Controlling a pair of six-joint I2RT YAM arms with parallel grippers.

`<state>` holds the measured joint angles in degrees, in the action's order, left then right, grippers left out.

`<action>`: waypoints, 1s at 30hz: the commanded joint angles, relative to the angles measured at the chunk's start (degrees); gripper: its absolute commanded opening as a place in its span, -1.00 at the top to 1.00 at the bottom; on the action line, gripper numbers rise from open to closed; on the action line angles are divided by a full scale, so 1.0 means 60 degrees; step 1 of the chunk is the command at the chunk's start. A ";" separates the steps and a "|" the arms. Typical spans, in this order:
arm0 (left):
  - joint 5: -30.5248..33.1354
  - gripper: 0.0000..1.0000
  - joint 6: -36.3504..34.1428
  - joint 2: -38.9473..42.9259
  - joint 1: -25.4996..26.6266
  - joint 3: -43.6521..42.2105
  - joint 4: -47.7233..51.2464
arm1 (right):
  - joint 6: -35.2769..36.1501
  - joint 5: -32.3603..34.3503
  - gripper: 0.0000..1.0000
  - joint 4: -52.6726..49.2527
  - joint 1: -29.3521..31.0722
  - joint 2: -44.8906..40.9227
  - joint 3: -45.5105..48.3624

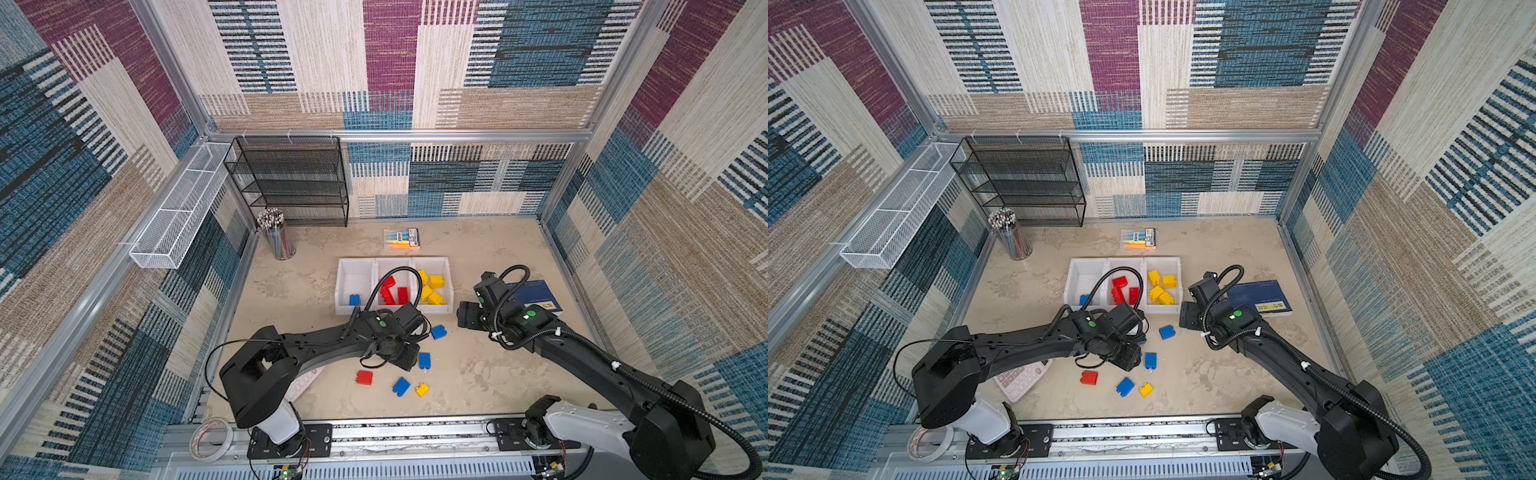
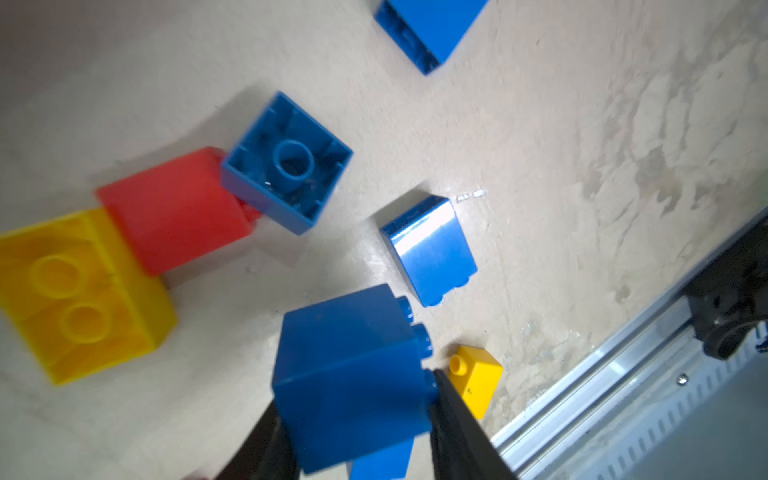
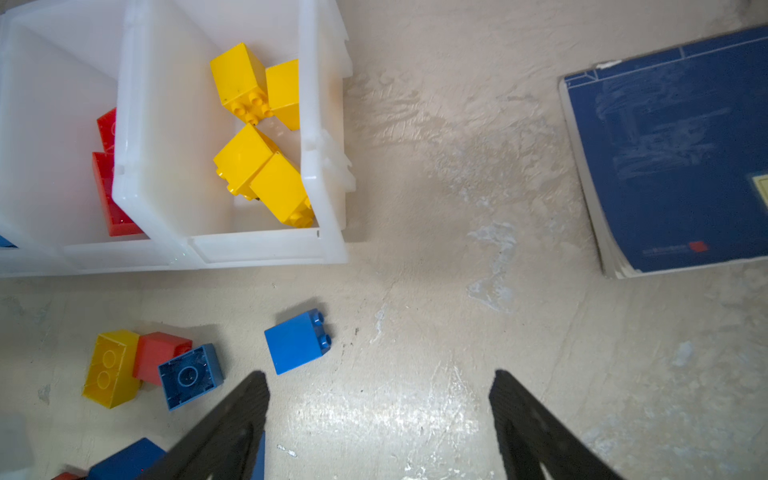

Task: Sort the legos into containers by color
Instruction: 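Carry the blue brick with the left gripper to the nearest compartment and release, then draw the left gripper back while the right lowers toward a blue brick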

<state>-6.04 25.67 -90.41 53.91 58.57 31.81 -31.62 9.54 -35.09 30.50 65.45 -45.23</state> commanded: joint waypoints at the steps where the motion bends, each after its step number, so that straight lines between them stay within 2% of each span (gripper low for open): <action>1: 0.0264 0.13 -0.0550 0.0464 -0.0530 0.0259 0.0258 | -0.0055 0.0049 -0.72 -0.0047 -0.0001 -0.0030 -0.0161; 6: 0.0372 0.13 -0.1423 0.0785 -0.2006 0.1006 0.0570 | -0.0026 0.0094 -0.71 -0.0156 -0.0010 -0.0051 -0.0309; 11: 0.0438 0.13 -0.2119 0.0854 -0.3835 0.1433 0.0365 | -0.0019 0.0051 -0.71 -0.0230 -0.0002 -0.0034 -0.0384; 16: 0.0226 0.13 -0.2489 -0.0078 -0.5424 0.1826 0.0028 | -0.0031 0.0006 -0.70 -0.0288 -0.0015 -0.0067 -0.0481; 20: -0.0112 0.09 -0.2521 -0.1127 -0.5941 0.2512 0.0139 | -0.0084 0.0033 -0.70 -0.0419 -0.0008 -0.0175 -0.0517; 23: -0.0189 -0.07 -0.2485 -0.1569 -0.5979 0.2844 0.0133 | -0.0134 0.0041 -0.70 -0.0530 -0.0007 -0.0282 -0.0517; 26: -0.0183 -0.24 -0.2420 -0.1629 -0.5969 0.2965 0.0089 | -0.0179 0.0092 -0.71 -0.0633 -0.0015 -0.0394 -0.0474; 30: -0.0066 -0.32 -0.2401 -0.1275 -0.5982 0.2739 -0.0022 | -0.0209 0.0087 -0.73 -0.0681 -0.0015 -0.0490 -0.0351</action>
<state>-6.35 11.81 -99.42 18.11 75.46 32.73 -31.88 9.61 -38.65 30.39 62.89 -47.72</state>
